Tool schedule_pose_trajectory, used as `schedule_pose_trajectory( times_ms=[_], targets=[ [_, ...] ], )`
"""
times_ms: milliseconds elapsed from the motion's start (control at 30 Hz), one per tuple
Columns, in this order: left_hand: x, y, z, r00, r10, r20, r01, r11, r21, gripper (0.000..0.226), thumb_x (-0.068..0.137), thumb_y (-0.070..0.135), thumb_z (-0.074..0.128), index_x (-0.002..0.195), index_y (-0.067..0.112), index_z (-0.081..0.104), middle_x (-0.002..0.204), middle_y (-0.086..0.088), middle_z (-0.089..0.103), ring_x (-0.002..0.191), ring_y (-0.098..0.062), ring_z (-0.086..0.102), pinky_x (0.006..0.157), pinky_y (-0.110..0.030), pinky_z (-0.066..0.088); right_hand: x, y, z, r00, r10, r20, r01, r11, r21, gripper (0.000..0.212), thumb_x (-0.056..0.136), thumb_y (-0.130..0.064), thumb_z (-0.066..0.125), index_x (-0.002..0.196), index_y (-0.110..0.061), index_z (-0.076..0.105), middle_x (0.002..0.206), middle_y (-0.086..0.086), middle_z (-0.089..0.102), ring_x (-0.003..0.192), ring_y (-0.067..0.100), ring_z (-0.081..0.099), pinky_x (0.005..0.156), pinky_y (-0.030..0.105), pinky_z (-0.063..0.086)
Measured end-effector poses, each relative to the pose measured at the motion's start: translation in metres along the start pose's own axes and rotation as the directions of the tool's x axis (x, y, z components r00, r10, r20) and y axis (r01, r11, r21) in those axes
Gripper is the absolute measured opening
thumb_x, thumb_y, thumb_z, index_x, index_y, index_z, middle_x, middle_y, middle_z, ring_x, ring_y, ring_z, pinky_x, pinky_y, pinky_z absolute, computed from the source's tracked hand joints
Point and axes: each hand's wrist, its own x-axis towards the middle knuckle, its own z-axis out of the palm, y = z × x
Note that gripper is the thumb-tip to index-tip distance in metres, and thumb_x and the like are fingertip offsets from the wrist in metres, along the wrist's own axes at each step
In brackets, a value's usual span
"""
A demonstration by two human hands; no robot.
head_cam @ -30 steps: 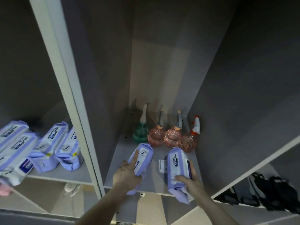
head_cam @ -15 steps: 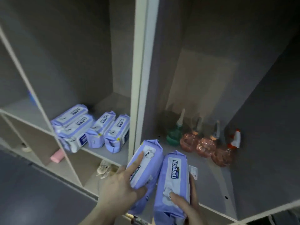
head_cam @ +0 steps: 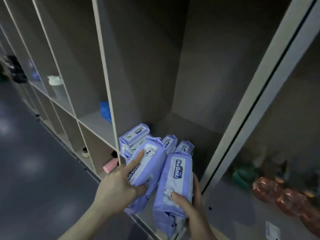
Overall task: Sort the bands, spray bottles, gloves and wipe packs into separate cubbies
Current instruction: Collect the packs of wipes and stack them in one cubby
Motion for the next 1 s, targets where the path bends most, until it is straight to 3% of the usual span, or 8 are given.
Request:
schedule_pose_trajectory(
  times_ms=[33, 100, 167, 267, 467, 567, 633, 1000],
  targets=[
    [0.018, -0.005, -0.006, 1.000, -0.003, 0.001, 0.003, 1.000, 0.026, 0.088, 0.073, 0.048, 0.069, 0.131, 0.072, 0.007, 0.114, 0.009, 0.056, 0.102, -0.018, 0.058, 0.079, -0.027, 0.046, 0.005, 0.002, -0.001, 0.998, -0.007, 0.063, 0.003, 0.997, 0.071, 0.091, 0.060, -0.014, 0.084, 0.134, -0.046, 0.041, 0.127, -0.008, 0.061, 0.103, 0.018, 0.067, 0.075, 0.033, 0.055],
    [0.060, -0.015, -0.016, 1.000, -0.004, 0.000, 0.004, 0.995, 0.102, 0.089, 0.072, 0.050, 0.067, 0.135, 0.068, 0.007, 0.114, 0.003, 0.058, 0.106, -0.024, 0.058, 0.081, -0.031, 0.046, 0.031, -0.008, 0.036, 0.999, 0.001, 0.036, 0.000, 1.000, -0.024, 0.095, 0.056, -0.027, 0.085, 0.135, -0.047, 0.037, 0.132, -0.007, 0.058, 0.110, 0.019, 0.063, 0.083, 0.039, 0.055],
    [0.106, -0.025, -0.023, 1.000, 0.004, 0.000, -0.004, 0.983, 0.185, 0.087, 0.073, 0.054, 0.064, 0.139, 0.063, 0.008, 0.117, -0.001, 0.058, 0.109, -0.029, 0.059, 0.080, -0.032, 0.045, 0.064, -0.013, 0.062, 0.999, -0.018, 0.044, 0.020, 1.000, -0.024, 0.088, 0.066, -0.025, 0.082, 0.135, -0.049, 0.034, 0.128, -0.005, 0.061, 0.108, 0.021, 0.064, 0.092, 0.046, 0.052],
    [0.175, -0.035, -0.030, 1.000, 0.027, 0.002, -0.026, 0.965, 0.262, 0.081, 0.078, 0.059, 0.058, 0.144, 0.057, 0.010, 0.116, -0.007, 0.053, 0.106, -0.033, 0.059, 0.080, -0.034, 0.046, 0.105, -0.021, 0.090, 0.999, -0.031, 0.011, 0.031, 0.998, -0.057, 0.080, 0.082, -0.016, 0.071, 0.140, -0.045, 0.025, 0.126, -0.003, 0.060, 0.103, 0.021, 0.065, 0.083, 0.041, 0.053],
    [0.264, -0.057, -0.026, 0.986, 0.025, 0.164, -0.094, 0.898, 0.430, 0.078, 0.086, 0.054, 0.053, 0.149, 0.044, 0.008, 0.127, -0.011, 0.044, 0.110, -0.034, 0.057, 0.086, -0.036, 0.046, 0.175, -0.019, 0.131, 0.996, -0.007, -0.094, 0.003, 0.999, -0.051, 0.072, 0.084, -0.023, 0.069, 0.135, -0.045, 0.024, 0.124, -0.003, 0.056, 0.107, 0.020, 0.059, 0.076, 0.033, 0.051],
    [0.276, -0.060, -0.009, 0.967, 0.082, 0.242, -0.204, 0.820, 0.534, 0.052, 0.090, 0.040, 0.052, 0.139, 0.028, 0.041, 0.133, -0.010, 0.037, 0.121, -0.030, 0.045, 0.090, -0.038, 0.045, 0.209, -0.005, 0.143, 0.993, 0.036, -0.116, -0.049, 0.992, -0.115, 0.073, 0.087, -0.022, 0.064, 0.144, -0.036, 0.022, 0.130, 0.003, 0.054, 0.112, 0.024, 0.058, 0.094, 0.044, 0.049],
    [0.279, -0.063, -0.001, 0.957, 0.146, 0.251, -0.271, 0.760, 0.591, 0.040, 0.091, 0.034, 0.052, 0.129, 0.021, 0.051, 0.132, -0.008, 0.039, 0.124, -0.028, 0.039, 0.089, -0.038, 0.046, 0.223, 0.002, 0.145, 0.988, 0.079, -0.134, -0.102, 0.979, -0.174, 0.064, 0.090, -0.015, 0.058, 0.144, -0.030, 0.027, 0.125, 0.007, 0.058, 0.107, 0.027, 0.060, 0.097, 0.046, 0.049],
    [0.301, -0.076, -0.004, 0.890, 0.251, 0.380, -0.418, 0.781, 0.464, 0.015, 0.090, 0.023, 0.053, 0.101, 0.013, 0.056, 0.118, -0.008, 0.052, 0.116, -0.029, 0.047, 0.087, -0.037, 0.047, 0.232, -0.003, 0.151, 0.967, 0.135, -0.214, -0.177, 0.966, -0.189, 0.064, 0.096, -0.016, 0.053, 0.146, -0.037, 0.021, 0.120, 0.002, 0.060, 0.108, 0.027, 0.061, 0.099, 0.050, 0.047]
  ],
)
